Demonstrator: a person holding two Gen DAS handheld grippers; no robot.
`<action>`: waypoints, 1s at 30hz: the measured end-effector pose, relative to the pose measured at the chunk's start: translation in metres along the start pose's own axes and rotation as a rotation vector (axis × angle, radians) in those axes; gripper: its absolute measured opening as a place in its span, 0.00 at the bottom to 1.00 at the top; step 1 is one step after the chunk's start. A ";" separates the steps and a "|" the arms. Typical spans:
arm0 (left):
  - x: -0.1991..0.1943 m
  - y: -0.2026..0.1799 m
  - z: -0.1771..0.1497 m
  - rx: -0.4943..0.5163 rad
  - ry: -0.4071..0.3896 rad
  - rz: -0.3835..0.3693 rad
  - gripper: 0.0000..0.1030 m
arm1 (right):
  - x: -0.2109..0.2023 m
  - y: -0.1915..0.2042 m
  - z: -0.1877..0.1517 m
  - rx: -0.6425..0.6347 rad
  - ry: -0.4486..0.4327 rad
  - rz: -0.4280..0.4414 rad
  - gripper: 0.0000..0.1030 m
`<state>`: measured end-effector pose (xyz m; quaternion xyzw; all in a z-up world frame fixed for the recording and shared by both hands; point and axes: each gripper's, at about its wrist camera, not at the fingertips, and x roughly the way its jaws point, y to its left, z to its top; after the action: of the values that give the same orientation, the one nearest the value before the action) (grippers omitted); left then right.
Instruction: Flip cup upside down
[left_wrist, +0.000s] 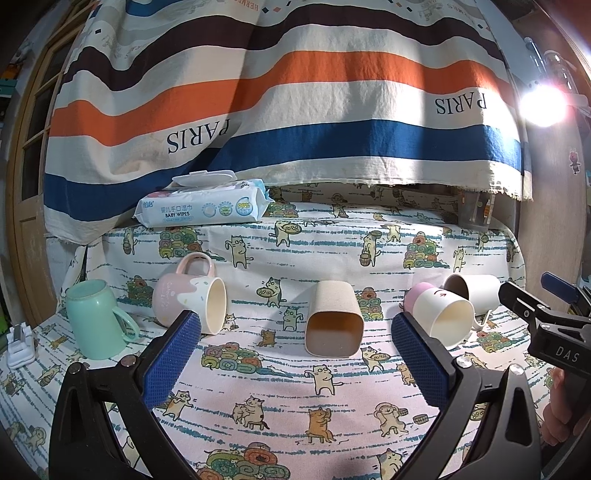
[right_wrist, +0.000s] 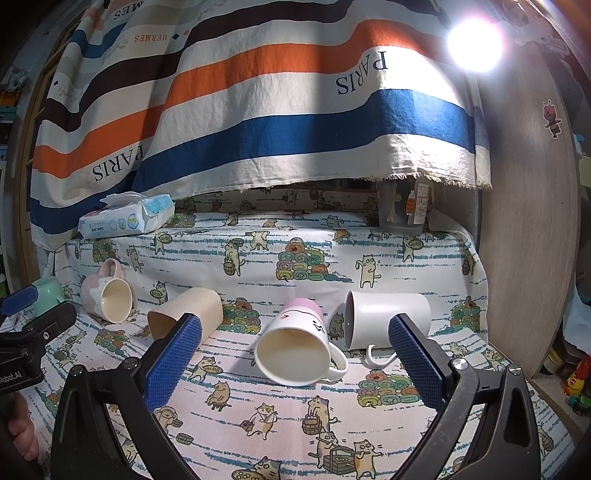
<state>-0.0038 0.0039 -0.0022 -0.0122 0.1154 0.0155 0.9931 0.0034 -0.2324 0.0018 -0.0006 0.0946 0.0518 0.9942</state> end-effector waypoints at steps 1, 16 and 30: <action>0.000 0.000 0.000 0.001 0.000 0.001 1.00 | 0.000 0.000 0.000 -0.002 -0.004 0.001 0.99; 0.001 0.001 -0.001 0.002 0.000 0.001 1.00 | 0.000 0.000 0.000 -0.001 0.002 0.004 0.99; 0.000 0.001 -0.001 0.001 0.000 0.001 1.00 | 0.000 0.002 -0.001 -0.003 0.002 -0.001 0.99</action>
<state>-0.0038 0.0046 -0.0028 -0.0115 0.1153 0.0159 0.9931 0.0031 -0.2307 0.0010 -0.0024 0.0958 0.0514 0.9941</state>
